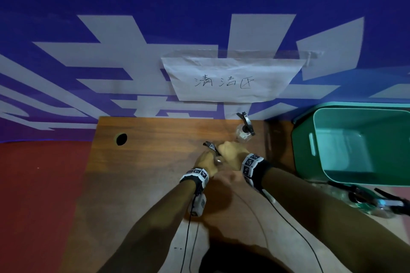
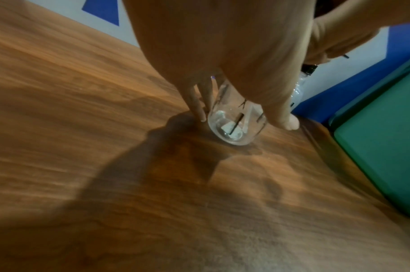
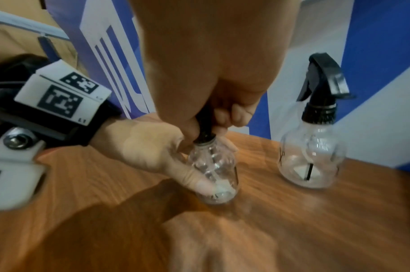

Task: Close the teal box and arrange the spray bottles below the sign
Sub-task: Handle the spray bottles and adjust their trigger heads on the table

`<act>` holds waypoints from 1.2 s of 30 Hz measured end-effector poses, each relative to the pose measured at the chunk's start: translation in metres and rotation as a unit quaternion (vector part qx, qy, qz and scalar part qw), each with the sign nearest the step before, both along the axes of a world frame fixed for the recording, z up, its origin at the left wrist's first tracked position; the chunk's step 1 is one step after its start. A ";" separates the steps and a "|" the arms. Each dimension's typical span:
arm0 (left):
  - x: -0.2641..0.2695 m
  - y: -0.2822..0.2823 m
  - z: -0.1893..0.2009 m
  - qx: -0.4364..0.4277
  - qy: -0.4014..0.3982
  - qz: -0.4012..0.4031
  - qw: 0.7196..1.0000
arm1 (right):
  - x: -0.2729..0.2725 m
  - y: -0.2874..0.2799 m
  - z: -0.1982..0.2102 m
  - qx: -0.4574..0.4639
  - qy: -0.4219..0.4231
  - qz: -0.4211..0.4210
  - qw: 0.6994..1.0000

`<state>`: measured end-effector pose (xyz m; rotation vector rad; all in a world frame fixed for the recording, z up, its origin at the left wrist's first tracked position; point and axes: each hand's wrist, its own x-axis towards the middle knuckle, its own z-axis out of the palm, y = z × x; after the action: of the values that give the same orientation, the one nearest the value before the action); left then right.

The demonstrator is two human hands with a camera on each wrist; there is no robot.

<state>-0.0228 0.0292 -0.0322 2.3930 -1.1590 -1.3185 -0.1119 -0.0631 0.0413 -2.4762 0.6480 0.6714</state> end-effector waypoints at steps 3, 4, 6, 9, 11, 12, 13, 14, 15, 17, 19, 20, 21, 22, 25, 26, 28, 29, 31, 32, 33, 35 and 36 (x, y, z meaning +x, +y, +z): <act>-0.005 -0.001 -0.001 -0.022 -0.023 0.016 0.999 | -0.008 0.008 -0.009 -0.002 -0.032 -0.060 0.998; -0.007 0.001 -0.003 -0.033 -0.044 0.013 0.998 | -0.010 0.012 -0.012 -0.004 -0.037 -0.077 0.996; -0.010 0.004 -0.008 -0.043 -0.059 0.022 0.997 | -0.015 0.020 -0.018 -0.012 -0.041 -0.096 0.994; -0.010 0.006 -0.009 -0.043 -0.074 0.012 0.996 | -0.020 0.029 -0.025 -0.031 -0.034 -0.101 0.994; -0.005 0.006 -0.008 -0.046 -0.069 -0.014 0.996 | -0.021 0.028 -0.027 -0.024 -0.032 -0.094 0.995; -0.003 0.006 -0.007 -0.040 -0.062 -0.027 0.997 | -0.021 0.026 -0.027 -0.012 -0.033 -0.090 0.995; 0.000 0.006 -0.005 -0.027 -0.054 -0.038 0.997 | -0.021 0.022 -0.025 0.004 -0.039 -0.090 0.995; 0.003 0.005 -0.007 -0.021 -0.048 -0.045 0.998 | -0.022 0.018 -0.024 0.022 -0.050 -0.089 0.995; 0.005 0.005 -0.007 -0.018 -0.039 -0.049 0.998 | -0.021 0.014 -0.022 0.033 -0.057 -0.087 0.994; 0.007 0.005 -0.012 -0.016 -0.020 -0.038 0.999 | -0.019 0.008 -0.018 0.034 -0.061 -0.070 0.995; 0.006 0.005 -0.013 -0.015 -0.004 -0.016 1.000 | -0.017 0.007 -0.018 0.022 -0.063 -0.057 0.996; 0.005 0.005 -0.014 -0.018 0.002 0.000 1.000 | -0.016 0.008 -0.021 0.014 -0.066 -0.054 0.996; 0.003 0.005 -0.015 -0.021 0.003 0.014 1.000 | -0.016 0.010 -0.022 0.011 -0.069 -0.059 0.996; 0.001 0.005 -0.016 -0.025 0.001 0.025 0.999 | -0.018 0.012 -0.024 0.010 -0.077 -0.068 0.995; -0.006 0.006 -0.019 -0.046 -0.023 0.034 0.998 | -0.024 0.018 -0.033 -0.007 -0.077 -0.095 0.992; -0.008 0.007 -0.020 -0.050 -0.036 0.032 0.998 | -0.024 0.021 -0.035 -0.011 -0.079 -0.105 0.991; -0.011 0.007 -0.020 -0.056 -0.058 0.040 0.996 | -0.021 0.028 -0.039 -0.009 -0.083 -0.136 0.987; -0.012 0.007 -0.021 -0.056 -0.062 0.048 0.995 | -0.019 0.031 -0.039 -0.011 -0.081 -0.148 0.986; -0.010 0.008 -0.022 -0.059 -0.053 0.070 0.994 | -0.014 0.032 -0.039 -0.024 -0.072 -0.146 0.986; -0.009 0.008 -0.024 -0.055 -0.044 0.076 0.995 | -0.012 0.030 -0.037 -0.035 -0.064 -0.132 0.989; -0.007 0.008 -0.024 -0.046 -0.038 0.078 0.995 | -0.011 0.026 -0.034 -0.043 -0.055 -0.117 0.991; -0.004 0.006 -0.026 -0.025 -0.034 0.084 0.996 | -0.011 0.020 -0.029 -0.043 -0.047 -0.098 0.993; -0.004 0.005 -0.028 -0.023 -0.034 0.093 0.995 | -0.012 0.017 -0.028 -0.036 -0.044 -0.092 0.994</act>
<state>-0.0264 0.0345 -0.0600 2.4614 -0.9447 -1.1498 -0.1243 -0.0459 0.0131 -2.4566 0.8669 0.4752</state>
